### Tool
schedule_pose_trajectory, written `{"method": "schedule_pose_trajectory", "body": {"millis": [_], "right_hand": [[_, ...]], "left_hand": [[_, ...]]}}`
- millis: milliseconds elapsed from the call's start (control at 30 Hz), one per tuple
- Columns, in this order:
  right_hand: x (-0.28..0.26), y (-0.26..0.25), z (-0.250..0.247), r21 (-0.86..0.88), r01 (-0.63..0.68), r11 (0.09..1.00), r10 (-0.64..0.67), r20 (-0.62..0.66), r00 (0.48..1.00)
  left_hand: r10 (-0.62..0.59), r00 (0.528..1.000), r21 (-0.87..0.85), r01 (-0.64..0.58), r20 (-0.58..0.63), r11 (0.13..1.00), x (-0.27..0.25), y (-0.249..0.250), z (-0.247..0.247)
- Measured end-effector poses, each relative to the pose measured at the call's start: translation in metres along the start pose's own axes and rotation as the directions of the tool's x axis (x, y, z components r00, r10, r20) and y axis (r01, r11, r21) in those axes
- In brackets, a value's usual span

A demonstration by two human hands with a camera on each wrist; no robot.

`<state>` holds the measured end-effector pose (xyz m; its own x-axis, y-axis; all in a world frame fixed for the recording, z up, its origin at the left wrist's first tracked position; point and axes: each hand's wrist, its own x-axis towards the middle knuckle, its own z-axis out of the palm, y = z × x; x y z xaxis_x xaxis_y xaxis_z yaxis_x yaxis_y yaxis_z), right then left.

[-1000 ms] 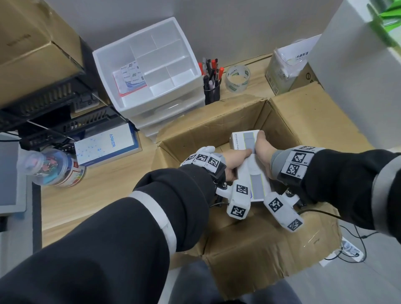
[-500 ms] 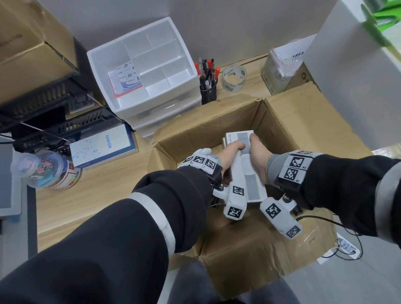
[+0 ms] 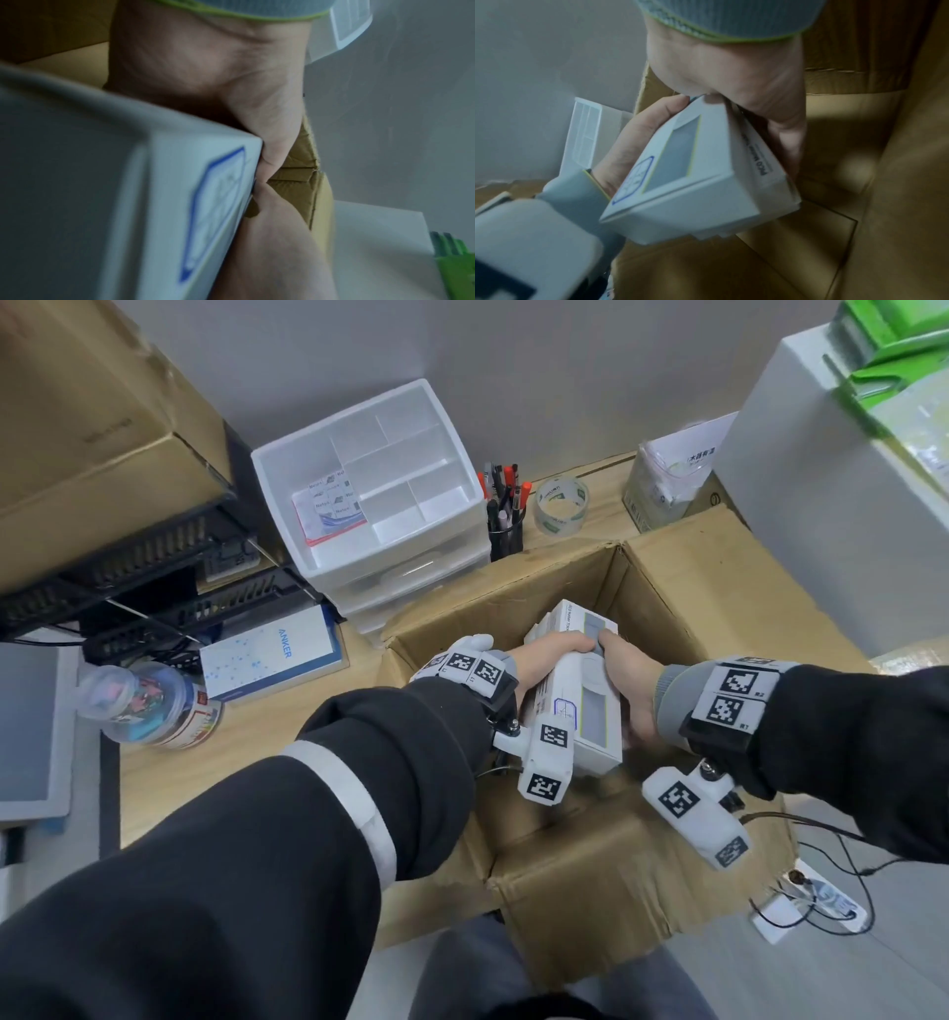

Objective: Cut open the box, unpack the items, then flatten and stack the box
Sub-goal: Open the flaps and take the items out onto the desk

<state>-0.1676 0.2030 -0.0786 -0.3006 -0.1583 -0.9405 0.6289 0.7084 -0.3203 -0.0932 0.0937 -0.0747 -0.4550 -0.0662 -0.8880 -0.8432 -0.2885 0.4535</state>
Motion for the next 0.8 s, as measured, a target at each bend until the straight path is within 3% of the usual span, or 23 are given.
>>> {"method": "schedule_pose_trajectory", "body": {"millis": [133,300,533,600,800], "right_hand": [[-0.027,-0.001,0.002,0.040,0.026,0.999,-0.033,0.196,0.980],[-0.058,0.004,0.000,0.131,0.109,0.985,-0.156,0.442,0.883],[-0.091,0.006,0.003,0.272,0.174,0.946,-0.297,0.520,0.801],[-0.105,0.003,0.005,0.294,0.202,0.934,-0.340,0.565,0.752],[-0.122,-0.008,0.007,0.096,0.319,0.943,-0.308,0.616,0.725]], "left_hand": [[0.018,1.000,0.031,-0.018,-0.003,0.999,-0.024,0.011,-0.008],[0.051,0.999,0.023,-0.052,0.014,0.998,-0.057,0.023,-0.023],[0.134,0.989,-0.087,-0.128,0.061,0.988,-0.092,0.024,-0.032],[0.154,0.988,-0.097,-0.152,0.018,0.984,-0.108,0.023,-0.040],[0.244,0.954,-0.075,-0.259,-0.173,0.963,-0.151,0.029,-0.094]]}}
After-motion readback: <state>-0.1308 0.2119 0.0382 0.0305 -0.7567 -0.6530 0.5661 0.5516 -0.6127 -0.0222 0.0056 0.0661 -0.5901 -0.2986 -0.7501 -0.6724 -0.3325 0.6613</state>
